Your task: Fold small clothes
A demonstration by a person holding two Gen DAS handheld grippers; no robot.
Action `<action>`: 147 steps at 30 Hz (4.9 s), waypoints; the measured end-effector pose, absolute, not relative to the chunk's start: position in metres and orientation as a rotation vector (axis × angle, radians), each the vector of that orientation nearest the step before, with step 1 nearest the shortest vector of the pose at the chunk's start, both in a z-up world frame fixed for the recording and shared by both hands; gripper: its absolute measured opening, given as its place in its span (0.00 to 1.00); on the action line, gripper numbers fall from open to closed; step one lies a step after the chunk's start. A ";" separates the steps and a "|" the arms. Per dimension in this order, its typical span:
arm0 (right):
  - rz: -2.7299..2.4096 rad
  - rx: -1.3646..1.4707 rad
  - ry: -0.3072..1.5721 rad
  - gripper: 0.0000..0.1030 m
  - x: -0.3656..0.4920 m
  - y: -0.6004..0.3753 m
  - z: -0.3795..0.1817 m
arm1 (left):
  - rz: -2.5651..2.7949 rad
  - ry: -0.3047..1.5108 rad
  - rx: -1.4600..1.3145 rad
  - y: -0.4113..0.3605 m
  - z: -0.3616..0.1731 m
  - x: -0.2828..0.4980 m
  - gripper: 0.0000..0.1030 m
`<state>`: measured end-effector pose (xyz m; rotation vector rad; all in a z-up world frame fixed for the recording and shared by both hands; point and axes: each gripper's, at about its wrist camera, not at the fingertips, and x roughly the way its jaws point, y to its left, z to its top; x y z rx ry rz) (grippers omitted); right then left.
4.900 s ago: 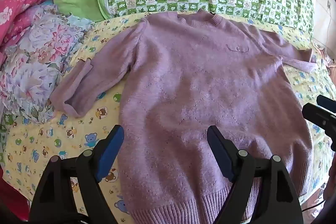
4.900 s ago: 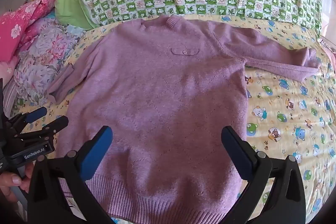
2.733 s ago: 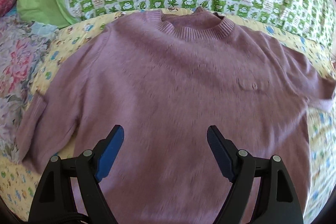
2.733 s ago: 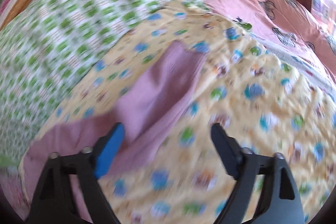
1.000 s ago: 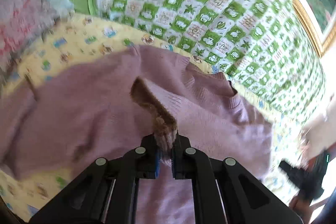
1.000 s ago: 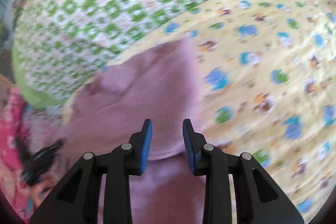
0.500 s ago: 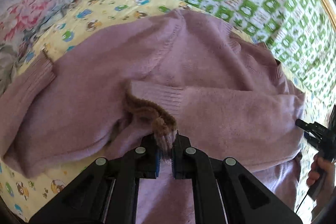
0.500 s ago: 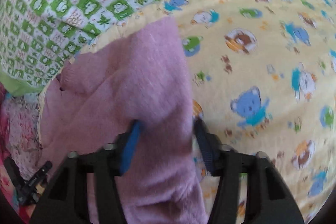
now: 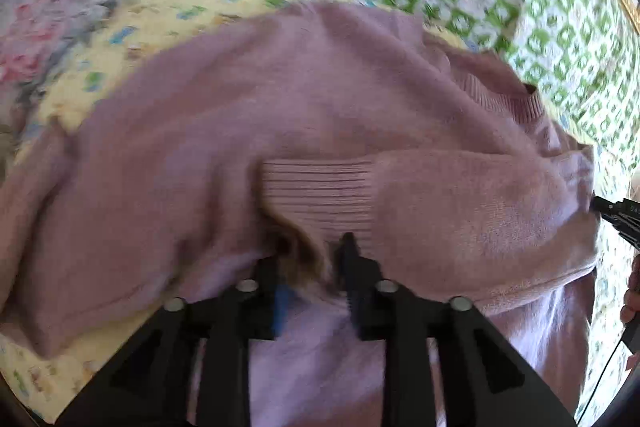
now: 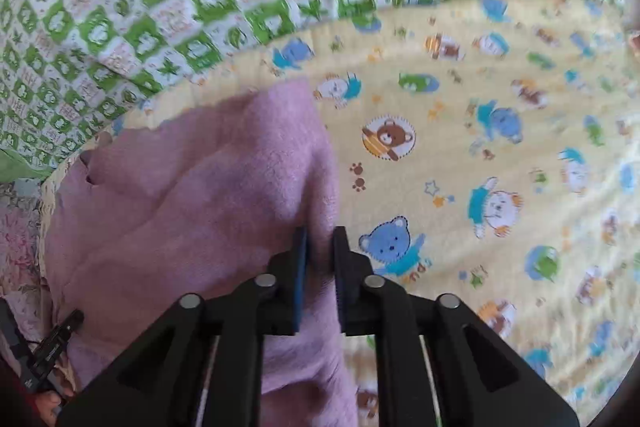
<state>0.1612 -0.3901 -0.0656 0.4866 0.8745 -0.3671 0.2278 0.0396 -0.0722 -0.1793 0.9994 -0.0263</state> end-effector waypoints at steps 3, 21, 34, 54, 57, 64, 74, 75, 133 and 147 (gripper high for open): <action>-0.325 0.487 0.783 0.55 0.144 -0.368 -0.036 | 0.004 0.977 -0.189 0.065 -0.055 0.208 0.39; -0.030 0.562 0.870 0.60 0.141 -0.253 -0.030 | 0.470 1.094 0.082 0.216 -0.069 0.224 0.33; -0.124 0.642 0.825 0.60 0.105 -0.299 -0.027 | -0.227 0.718 -0.191 0.030 0.099 0.213 0.03; -0.205 0.649 0.802 0.60 0.126 -0.348 -0.044 | -0.078 0.979 0.122 0.067 -0.037 0.170 0.56; -0.262 0.580 0.843 0.60 0.144 -0.358 -0.052 | -0.011 1.042 0.123 0.094 -0.062 0.177 0.56; -0.255 0.490 0.971 0.22 0.178 -0.354 -0.074 | 0.141 1.025 0.125 0.088 -0.079 0.208 0.56; -0.162 0.522 0.728 0.09 0.125 -0.345 0.009 | 0.303 0.968 -0.156 0.132 -0.064 0.209 0.55; -0.196 0.529 0.767 0.09 0.125 -0.352 -0.006 | 0.301 0.978 -0.158 0.133 -0.068 0.208 0.55; 0.496 0.298 0.939 0.09 0.444 -0.065 -0.066 | 0.188 0.932 -0.682 0.172 -0.087 0.213 0.11; 0.222 0.455 0.789 0.44 0.260 -0.214 -0.020 | 0.076 0.961 -0.545 0.170 -0.051 0.162 0.31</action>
